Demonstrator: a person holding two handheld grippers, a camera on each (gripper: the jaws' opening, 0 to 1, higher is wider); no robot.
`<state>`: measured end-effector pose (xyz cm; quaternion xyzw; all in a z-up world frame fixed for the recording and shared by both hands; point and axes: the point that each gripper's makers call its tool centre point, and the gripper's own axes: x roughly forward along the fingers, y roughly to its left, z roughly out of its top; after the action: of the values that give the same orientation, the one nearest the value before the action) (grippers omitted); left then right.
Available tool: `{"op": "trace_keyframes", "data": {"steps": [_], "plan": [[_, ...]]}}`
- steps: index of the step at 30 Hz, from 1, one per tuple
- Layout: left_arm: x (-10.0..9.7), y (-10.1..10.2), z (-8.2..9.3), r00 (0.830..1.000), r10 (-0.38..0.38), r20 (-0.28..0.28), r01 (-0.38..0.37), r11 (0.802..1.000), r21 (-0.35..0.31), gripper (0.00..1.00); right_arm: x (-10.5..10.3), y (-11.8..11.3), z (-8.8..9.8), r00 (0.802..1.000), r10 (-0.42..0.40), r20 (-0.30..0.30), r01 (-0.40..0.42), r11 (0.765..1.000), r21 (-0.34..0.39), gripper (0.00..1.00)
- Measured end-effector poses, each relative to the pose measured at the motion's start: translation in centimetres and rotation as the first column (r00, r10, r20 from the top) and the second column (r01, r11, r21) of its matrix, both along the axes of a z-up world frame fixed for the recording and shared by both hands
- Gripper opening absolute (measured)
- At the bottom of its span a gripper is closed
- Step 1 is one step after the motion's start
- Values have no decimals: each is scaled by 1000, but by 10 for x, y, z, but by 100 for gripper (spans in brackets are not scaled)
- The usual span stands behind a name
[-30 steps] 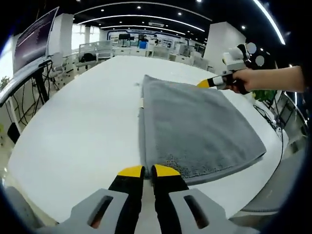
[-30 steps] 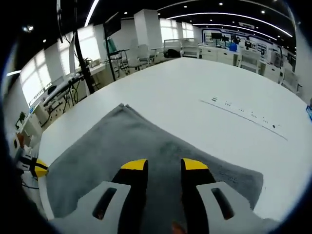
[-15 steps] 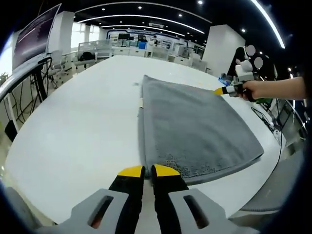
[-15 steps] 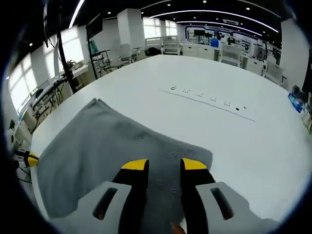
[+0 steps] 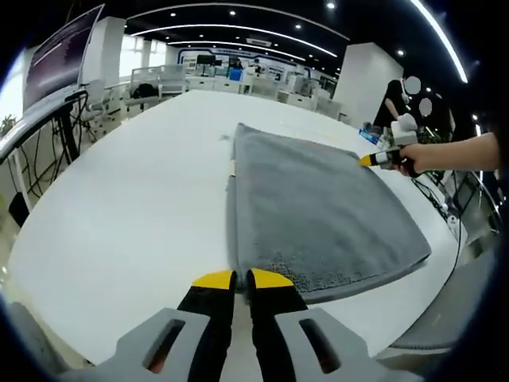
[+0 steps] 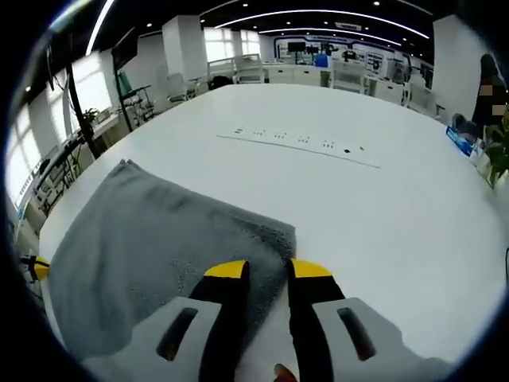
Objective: Fold the towel on the table until its edges align and the towel forms a compact rectangular stack.
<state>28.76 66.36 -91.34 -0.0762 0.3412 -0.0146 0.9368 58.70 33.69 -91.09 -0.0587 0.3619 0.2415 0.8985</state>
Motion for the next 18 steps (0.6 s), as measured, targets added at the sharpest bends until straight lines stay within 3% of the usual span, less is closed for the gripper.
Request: {"op": "trace_keyframes", "data": {"steps": [5,7,10,11,13,15,18], "plan": [[0,3,-1,1000,9,-3,-9,1000,20,7,5,-7,-3,1000,-12,-5,12,999,-29,21],[1,1,0,1000,17,-15,-16,999,31,7,3,0,-5,999,26,-20,-26,1000,17,14],[1,-3,0,999,6,-39,-4,998,70,7,5,-3,-4,999,38,1,-38,999,-13,9],[1,-3,0,999,2,-43,1,997,79,7,5,-3,-5,999,33,-1,-33,999,-6,7],[1,-7,0,999,-4,-49,8,996,86,6,4,-2,-6,999,-18,-32,20,997,77,5],[-1,-13,-1,997,22,-68,-21,1000,21,6,1,-8,-6,1000,-1,-17,2,998,56,4],[-1,-19,-1,997,-6,-75,10,998,56,6,-5,-17,-4,1000,30,-8,-30,999,22,4]]}}
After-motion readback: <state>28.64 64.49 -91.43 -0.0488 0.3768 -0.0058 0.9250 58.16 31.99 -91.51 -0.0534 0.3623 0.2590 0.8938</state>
